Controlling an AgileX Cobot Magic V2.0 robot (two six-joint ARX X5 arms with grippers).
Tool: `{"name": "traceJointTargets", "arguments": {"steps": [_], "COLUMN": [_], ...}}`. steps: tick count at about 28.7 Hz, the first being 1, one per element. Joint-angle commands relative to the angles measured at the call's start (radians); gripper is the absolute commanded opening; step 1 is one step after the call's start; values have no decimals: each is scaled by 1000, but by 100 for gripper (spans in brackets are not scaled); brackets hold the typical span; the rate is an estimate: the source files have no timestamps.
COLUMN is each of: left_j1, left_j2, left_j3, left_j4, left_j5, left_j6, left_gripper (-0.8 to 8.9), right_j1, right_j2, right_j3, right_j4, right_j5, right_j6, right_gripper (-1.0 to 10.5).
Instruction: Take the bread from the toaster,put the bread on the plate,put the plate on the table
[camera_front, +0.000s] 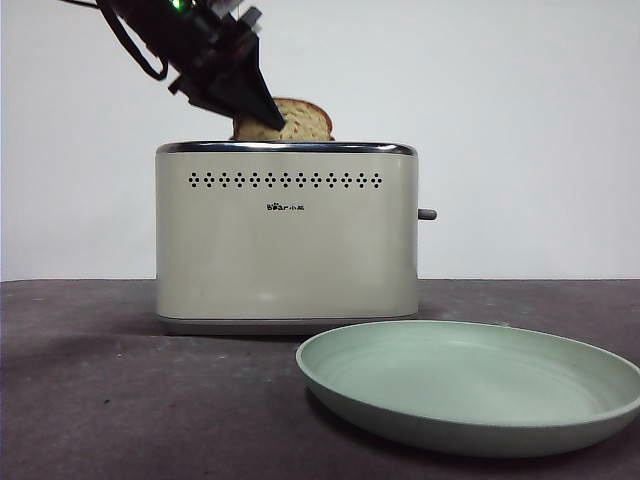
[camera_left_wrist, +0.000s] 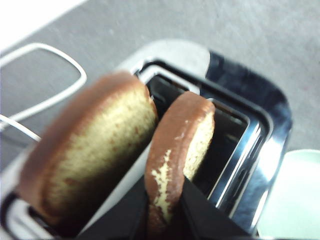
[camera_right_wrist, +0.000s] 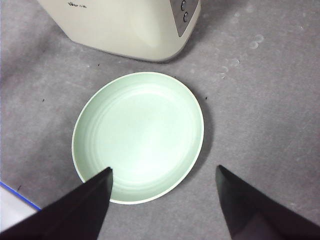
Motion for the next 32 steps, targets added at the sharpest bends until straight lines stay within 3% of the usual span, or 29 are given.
{"name": "traceJointTargets", "arguments": {"steps": [1, 5, 12, 23, 32], "left_j1": [0, 0, -1, 0, 0], "left_j2": [-48, -135, -352, -570, -774], "left_j3": [59, 82, 106, 95, -142], "left_j4": [27, 18, -122, -404, -396], "left_j5": [-6, -6, -7, -8, -21], "left_j6": [5, -4, -114, -108, -146], "left_gripper": [3, 3, 3, 4, 4], "right_j1": [3, 3, 3, 6, 38], "right_j2": [6, 6, 63, 316, 533], "right_j3": [17, 17, 17, 17, 15], "right_j4": [3, 3, 31, 162, 248], "right_j5": [2, 2, 2, 1, 2], "right_j6": [7, 7, 23, 29, 29], "right_gripper": [333, 333, 333, 313, 313]}}
